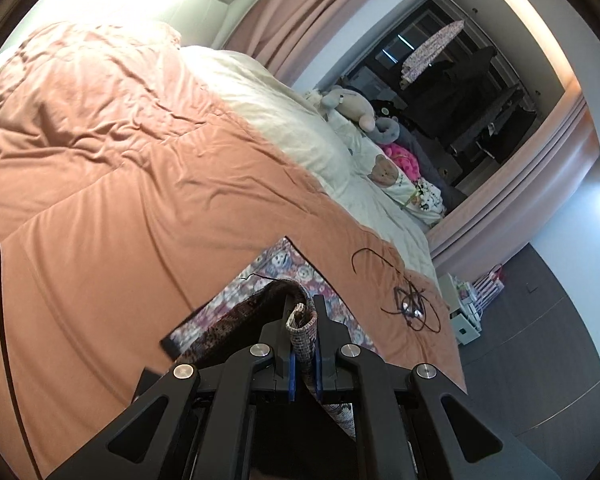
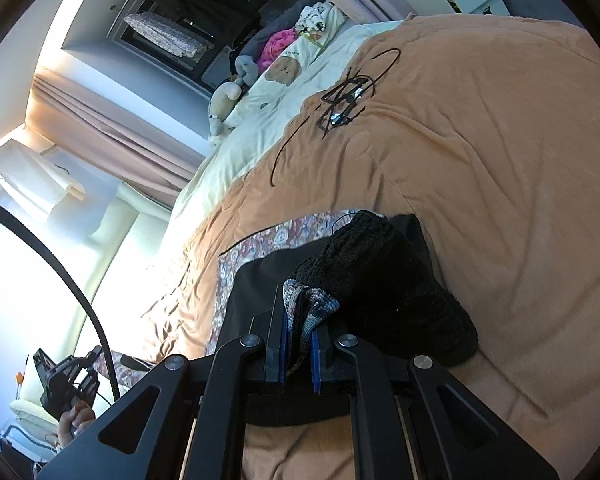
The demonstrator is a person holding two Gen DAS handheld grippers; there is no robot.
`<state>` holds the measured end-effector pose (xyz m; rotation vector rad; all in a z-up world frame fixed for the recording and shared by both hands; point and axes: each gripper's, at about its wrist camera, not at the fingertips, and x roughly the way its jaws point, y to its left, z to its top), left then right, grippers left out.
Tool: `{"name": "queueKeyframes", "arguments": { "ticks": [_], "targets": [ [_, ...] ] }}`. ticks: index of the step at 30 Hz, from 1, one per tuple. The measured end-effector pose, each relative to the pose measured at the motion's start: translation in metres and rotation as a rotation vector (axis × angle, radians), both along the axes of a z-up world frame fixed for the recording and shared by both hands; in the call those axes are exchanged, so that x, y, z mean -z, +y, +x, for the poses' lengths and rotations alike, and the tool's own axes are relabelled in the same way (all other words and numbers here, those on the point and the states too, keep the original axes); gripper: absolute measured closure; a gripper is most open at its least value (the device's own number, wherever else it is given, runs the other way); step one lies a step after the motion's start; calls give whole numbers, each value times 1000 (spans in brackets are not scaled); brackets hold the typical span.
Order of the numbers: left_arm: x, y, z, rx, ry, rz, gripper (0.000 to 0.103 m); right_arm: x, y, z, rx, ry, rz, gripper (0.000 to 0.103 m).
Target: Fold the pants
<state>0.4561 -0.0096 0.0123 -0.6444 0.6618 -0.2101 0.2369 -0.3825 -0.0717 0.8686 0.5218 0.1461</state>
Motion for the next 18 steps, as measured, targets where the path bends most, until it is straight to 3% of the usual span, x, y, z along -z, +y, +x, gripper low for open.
{"name": "queueKeyframes", "arguments": {
  "ticks": [12, 18],
  "targets": [
    [22, -25, 100, 47, 31, 62, 97, 13, -2, 60, 4, 35, -3, 97],
    [39, -44, 148, 81, 50, 130, 97, 24, -4, 79, 15, 78, 2, 91]
  ]
}}
